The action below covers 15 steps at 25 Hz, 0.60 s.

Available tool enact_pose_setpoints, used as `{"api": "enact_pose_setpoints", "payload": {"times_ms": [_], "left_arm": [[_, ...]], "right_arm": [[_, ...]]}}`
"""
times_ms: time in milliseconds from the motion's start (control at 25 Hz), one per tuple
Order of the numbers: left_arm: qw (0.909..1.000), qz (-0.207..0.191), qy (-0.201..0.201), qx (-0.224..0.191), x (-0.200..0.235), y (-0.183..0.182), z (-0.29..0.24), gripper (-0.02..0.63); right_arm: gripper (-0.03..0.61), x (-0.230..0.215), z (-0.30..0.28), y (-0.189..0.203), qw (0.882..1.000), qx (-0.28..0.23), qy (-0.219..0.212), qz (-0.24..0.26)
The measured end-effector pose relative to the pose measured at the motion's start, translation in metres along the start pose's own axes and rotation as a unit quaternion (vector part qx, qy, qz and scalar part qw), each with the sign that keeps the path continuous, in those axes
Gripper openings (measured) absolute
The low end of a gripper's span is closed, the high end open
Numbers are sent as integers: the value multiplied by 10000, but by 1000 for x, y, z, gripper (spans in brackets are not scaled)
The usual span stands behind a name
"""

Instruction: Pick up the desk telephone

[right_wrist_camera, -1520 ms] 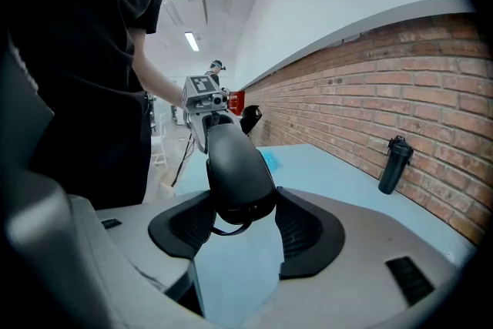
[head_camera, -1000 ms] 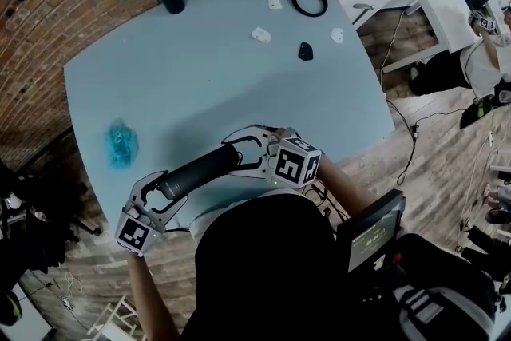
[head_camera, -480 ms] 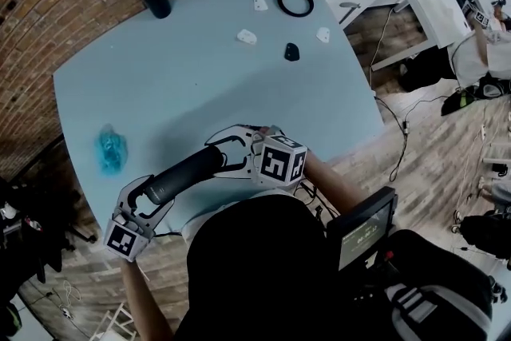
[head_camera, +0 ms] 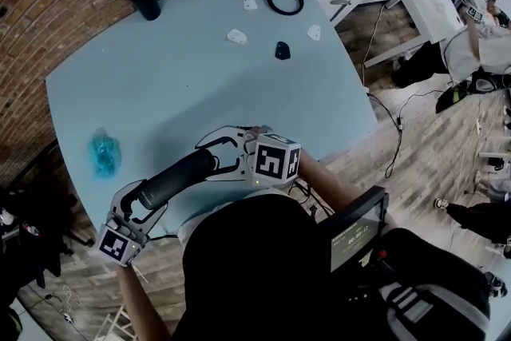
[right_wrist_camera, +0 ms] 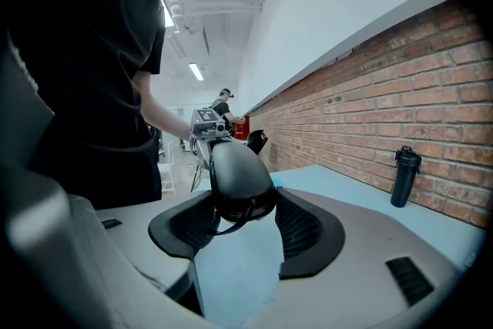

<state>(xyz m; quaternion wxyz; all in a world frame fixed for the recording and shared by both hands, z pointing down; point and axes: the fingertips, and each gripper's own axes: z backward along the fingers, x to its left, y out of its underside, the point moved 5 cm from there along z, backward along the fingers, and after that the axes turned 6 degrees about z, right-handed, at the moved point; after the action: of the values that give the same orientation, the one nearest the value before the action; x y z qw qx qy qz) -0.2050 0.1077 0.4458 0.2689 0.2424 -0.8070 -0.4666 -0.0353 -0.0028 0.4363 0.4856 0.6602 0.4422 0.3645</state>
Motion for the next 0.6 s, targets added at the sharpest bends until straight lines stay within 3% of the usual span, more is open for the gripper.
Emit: {"api": "enact_pose_setpoints", "payload": {"times_ms": [600], "left_arm": [[9986,-185,91,-484,-5,-31,-3,302]], "right_arm": [[244,-7,22,-18,9997,-251,71,39]]}}
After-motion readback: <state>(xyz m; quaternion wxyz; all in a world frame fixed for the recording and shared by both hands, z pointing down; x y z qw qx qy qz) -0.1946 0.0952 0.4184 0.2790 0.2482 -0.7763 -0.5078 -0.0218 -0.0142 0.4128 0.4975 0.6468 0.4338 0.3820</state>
